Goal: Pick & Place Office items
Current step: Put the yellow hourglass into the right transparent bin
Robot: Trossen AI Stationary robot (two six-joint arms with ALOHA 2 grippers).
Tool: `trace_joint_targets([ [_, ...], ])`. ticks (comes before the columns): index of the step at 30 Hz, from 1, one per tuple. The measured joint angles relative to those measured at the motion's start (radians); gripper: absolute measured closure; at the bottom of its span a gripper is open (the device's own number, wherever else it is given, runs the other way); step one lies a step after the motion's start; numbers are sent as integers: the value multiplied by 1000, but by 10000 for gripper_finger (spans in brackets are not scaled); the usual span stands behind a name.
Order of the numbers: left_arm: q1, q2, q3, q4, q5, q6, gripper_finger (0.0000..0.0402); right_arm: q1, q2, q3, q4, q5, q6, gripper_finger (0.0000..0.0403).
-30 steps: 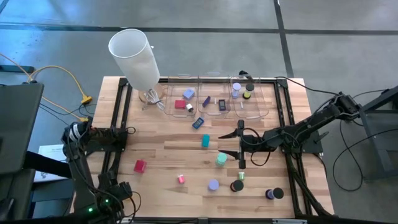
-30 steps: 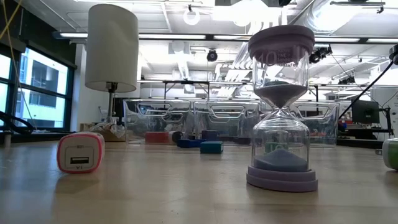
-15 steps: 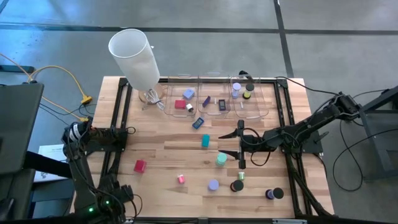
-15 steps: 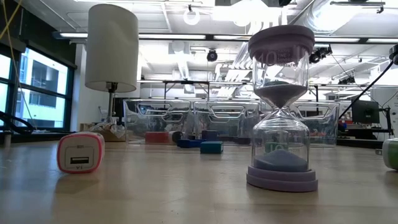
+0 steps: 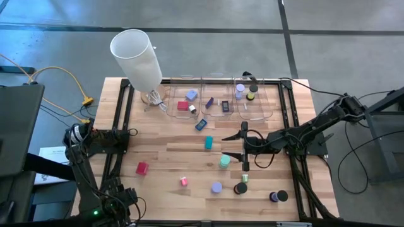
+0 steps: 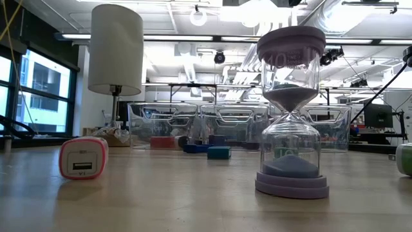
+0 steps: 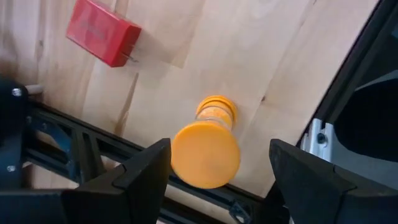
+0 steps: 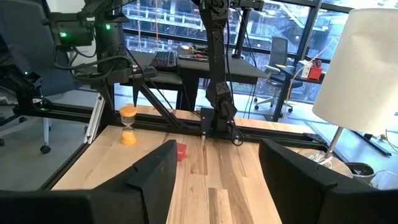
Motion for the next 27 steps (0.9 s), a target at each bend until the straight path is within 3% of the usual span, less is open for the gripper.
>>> trace_joint_targets([
  [18, -53, -1, -87, 0, 1, -108, 137, 0, 0, 0, 0, 0, 0, 185],
  [27, -56, 0, -123, 17, -22, -91, 137, 0, 0, 0, 1, 0, 0, 185],
])
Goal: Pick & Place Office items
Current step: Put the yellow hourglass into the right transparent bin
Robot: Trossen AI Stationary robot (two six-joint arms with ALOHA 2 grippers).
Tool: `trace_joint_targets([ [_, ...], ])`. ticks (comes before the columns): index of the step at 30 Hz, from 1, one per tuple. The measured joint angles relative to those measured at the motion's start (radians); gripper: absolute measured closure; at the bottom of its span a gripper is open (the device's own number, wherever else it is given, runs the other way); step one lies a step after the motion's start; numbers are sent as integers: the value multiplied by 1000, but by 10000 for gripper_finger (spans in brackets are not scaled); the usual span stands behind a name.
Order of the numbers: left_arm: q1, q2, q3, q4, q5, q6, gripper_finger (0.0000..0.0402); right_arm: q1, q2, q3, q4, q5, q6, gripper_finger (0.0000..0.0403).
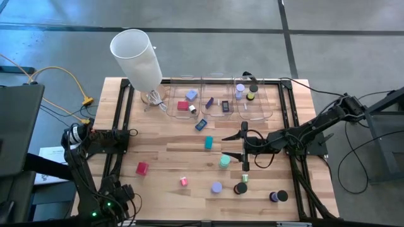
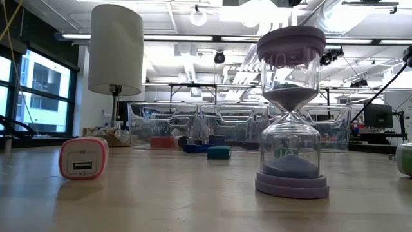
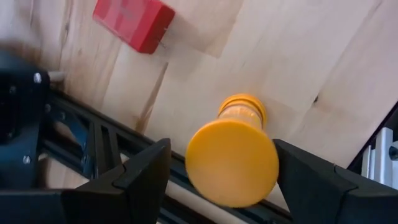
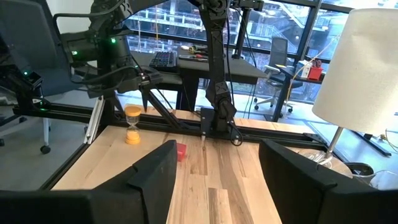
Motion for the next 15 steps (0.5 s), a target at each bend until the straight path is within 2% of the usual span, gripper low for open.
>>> trace_joint_targets([
  [5, 0, 0, 0, 5, -34, 3, 137, 0, 0, 0, 0, 0, 0, 185],
  [15, 0, 0, -14, 39, -30, 0, 138, 0, 0, 0, 0, 0, 0, 185],
])
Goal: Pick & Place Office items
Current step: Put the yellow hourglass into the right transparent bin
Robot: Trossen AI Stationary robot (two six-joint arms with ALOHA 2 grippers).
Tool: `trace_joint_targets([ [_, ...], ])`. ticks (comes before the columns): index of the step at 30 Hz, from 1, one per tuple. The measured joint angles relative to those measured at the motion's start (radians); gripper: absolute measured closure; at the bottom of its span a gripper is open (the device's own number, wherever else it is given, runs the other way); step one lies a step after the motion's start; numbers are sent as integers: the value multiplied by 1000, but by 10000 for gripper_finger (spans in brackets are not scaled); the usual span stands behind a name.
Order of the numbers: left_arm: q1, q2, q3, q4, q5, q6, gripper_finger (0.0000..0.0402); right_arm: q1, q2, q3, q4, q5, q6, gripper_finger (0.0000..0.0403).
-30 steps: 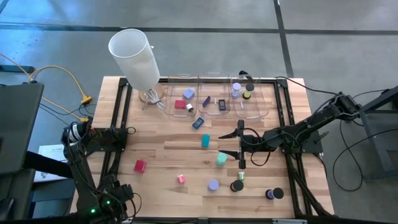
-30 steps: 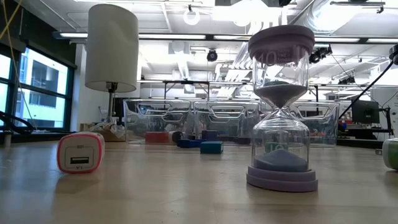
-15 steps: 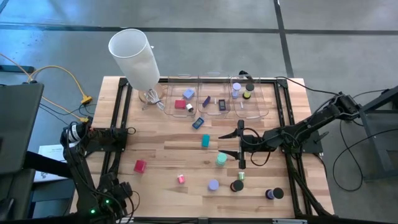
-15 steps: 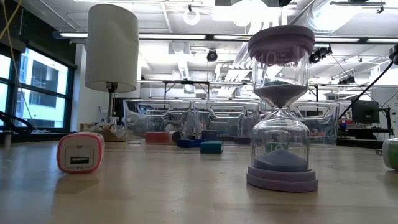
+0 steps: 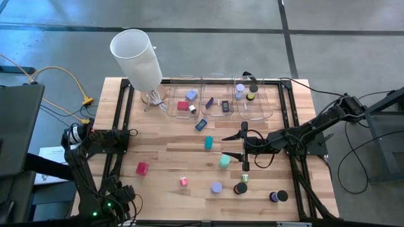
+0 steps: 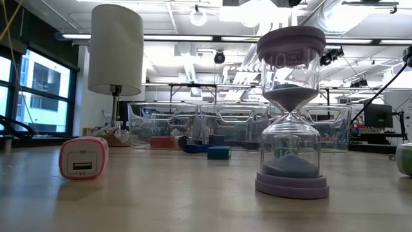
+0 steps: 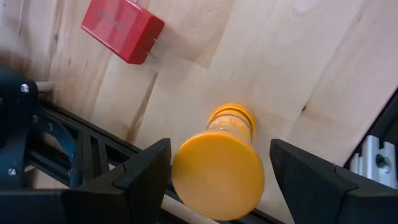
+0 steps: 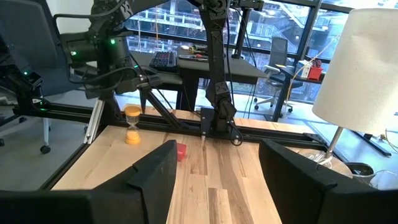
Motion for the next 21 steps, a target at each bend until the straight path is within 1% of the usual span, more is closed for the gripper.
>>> trace_joint_targets([
  [2, 0, 0, -17, 20, 1, 0, 138, 0, 0, 0, 0, 0, 0, 185],
  [6, 0, 0, -60, 63, 55, -3, 138, 0, 0, 0, 0, 0, 0, 185],
  [9, 0, 0, -83, 93, 76, -2, 138, 0, 0, 0, 0, 0, 0, 185],
  [18, 0, 0, -91, 99, 71, 5, 139, 0, 0, 0, 0, 0, 0, 185],
  [21, 2, 0, -91, 98, 71, 26, 145, 0, 0, 0, 0, 0, 0, 185],
])
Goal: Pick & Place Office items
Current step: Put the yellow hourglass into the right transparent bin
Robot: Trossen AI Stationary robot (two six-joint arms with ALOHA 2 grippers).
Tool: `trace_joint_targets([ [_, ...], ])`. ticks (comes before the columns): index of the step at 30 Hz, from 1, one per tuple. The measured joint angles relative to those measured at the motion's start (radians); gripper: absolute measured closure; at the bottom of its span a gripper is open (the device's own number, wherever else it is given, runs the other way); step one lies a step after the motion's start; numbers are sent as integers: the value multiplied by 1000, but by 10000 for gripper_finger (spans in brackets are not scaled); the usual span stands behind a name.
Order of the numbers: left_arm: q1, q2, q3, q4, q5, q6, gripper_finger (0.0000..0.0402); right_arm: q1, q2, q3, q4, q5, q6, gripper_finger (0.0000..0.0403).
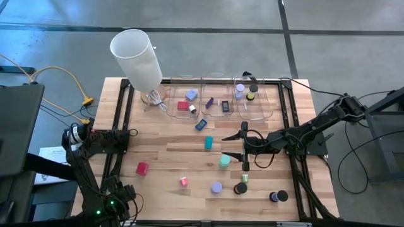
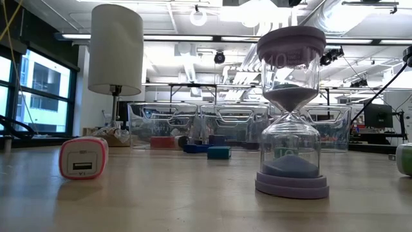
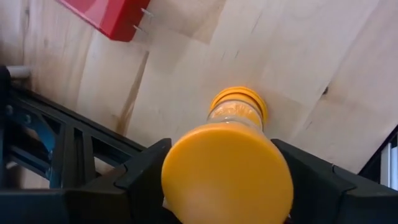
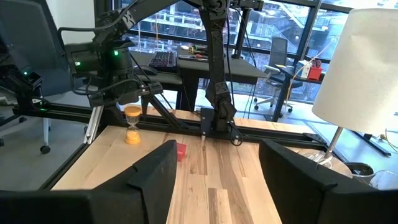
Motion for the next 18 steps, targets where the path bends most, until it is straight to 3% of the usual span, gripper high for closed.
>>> trace_joint_targets([
  [11, 40, 0, 0, 1, -20, 25, 222, 0, 0, 0, 0, 0, 0, 185],
  [18, 39, 0, 0, 8, -14, 61, 222, 0, 0, 0, 0, 0, 0, 185],
])
